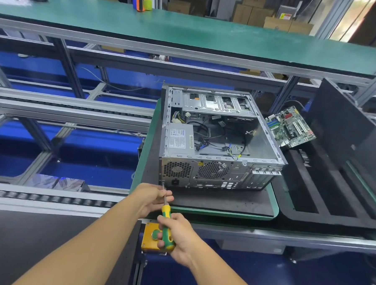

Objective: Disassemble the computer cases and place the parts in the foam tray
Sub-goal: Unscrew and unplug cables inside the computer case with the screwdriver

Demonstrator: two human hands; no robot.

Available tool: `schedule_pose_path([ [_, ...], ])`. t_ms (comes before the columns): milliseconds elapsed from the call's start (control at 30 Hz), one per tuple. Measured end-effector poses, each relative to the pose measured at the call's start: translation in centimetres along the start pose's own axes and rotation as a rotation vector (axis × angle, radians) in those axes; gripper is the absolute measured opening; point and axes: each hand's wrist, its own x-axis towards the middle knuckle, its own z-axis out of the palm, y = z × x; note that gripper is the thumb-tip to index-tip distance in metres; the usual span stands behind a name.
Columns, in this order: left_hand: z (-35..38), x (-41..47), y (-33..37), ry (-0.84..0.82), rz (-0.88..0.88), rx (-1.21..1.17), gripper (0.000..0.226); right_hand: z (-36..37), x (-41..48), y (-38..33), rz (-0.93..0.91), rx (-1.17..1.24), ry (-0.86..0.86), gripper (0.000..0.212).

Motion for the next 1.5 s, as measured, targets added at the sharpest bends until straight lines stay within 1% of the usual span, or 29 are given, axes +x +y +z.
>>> schedule_pose_path([
  [67, 0.2, 0.0, 0.0, 0.015, 0.024, 0.006, 0.020, 0.2, -0.1, -0.4, 0.045, 0.053, -0.036, 0.025],
  [133, 0.2, 0.2, -0.3, 0.058, 0.051, 0.026, 0.026, 0.3, -0.1, -0.6, 0.083, 0.062, -0.070, 0.031],
  [200, 0.1, 0.4, -0.4, 0.086, 0.054, 0.002, 0.024, 0.5, 0.0, -0.6, 0.080, 0.038, -0.061, 0.031],
  [300, -0.2, 0.7, -0.5, 0.075, 0.027, -0.058, 0.019, 0.6, 0.4, -0.3, 0.029, -0.001, -0.038, 0.013],
  [333, -0.2, 0.8, -0.5, 0.060, 0.024, -0.068, 0.015, 0.6, 0.4, -0.2, 0.020, -0.024, -0.029, 0.013],
  [433, 0.0, 1.0, -0.6, 0.041, 0.026, -0.074, 0.009, 0.6, 0.5, -0.2, 0.010, -0.052, -0.015, 0.021],
  [533, 0.6, 1.4, -0.3, 0.108, 0.026, -0.142, 0.013, 0.8, 0.5, -0.4, 0.042, 0.011, -0.007, 0.031],
  [667, 1.3, 1.5, -0.6, 0.140, 0.045, -0.210, 0.015, 0.4, 0.5, -0.5, 0.006, -0.067, 0.013, 0.025],
  [833, 1.1, 1.4, -0.9, 0.138, 0.089, -0.173, 0.012, 0.3, 0.5, -0.6, -0.032, -0.210, 0.054, 0.012],
  [1067, 1.5, 1.2, -1.1, 0.117, 0.102, -0.147, 0.016, 1.3, 0.9, -0.1, -0.077, -0.213, 0.114, 0.021],
  [1167, 1.5, 1.4, -1.2, 0.115, 0.098, -0.170, 0.018, 1.5, 0.7, -0.7, -0.027, -0.085, 0.092, 0.016],
  [1233, 1.6, 1.6, -1.2, 0.110, 0.085, -0.169, 0.020, 1.6, 0.4, -1.0, 0.014, -0.007, 0.075, 0.025],
  [1267, 1.6, 1.6, -1.2, 0.103, 0.074, -0.172, 0.021, 1.6, 0.6, -1.0, 0.003, -0.023, 0.083, 0.027],
  [1333, 1.5, 1.6, -1.0, 0.092, 0.050, -0.169, 0.022, 1.5, 1.1, -0.8, -0.017, -0.100, 0.111, 0.022],
  [1400, 1.2, 1.5, -0.7, 0.098, 0.037, -0.143, 0.021, 1.3, 1.2, -0.4, -0.046, -0.143, 0.120, 0.011],
  [1500, 0.7, 1.3, -0.4, 0.096, 0.034, -0.071, 0.023, 1.0, 1.2, -0.3, -0.059, -0.136, 0.098, 0.010],
])
